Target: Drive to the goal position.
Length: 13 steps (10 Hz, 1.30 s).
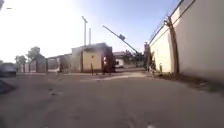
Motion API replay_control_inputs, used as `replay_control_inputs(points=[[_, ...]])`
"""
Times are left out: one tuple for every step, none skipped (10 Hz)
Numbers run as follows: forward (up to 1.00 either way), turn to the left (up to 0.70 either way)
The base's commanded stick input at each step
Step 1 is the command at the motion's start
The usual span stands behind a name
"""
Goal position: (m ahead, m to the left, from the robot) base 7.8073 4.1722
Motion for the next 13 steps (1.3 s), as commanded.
replay_control_inputs(points=[[1.0,0.27],[1.0,0.27],[1.0,0.27],[1.0,0.27],[1.0,0.27],[1.0,0.27],[1.0,0.27],[1.0,0.27],[0.72,0.32],[0.0,0.45],[0.0,0.45],[0.0,0.45],[0.0,0.39]])
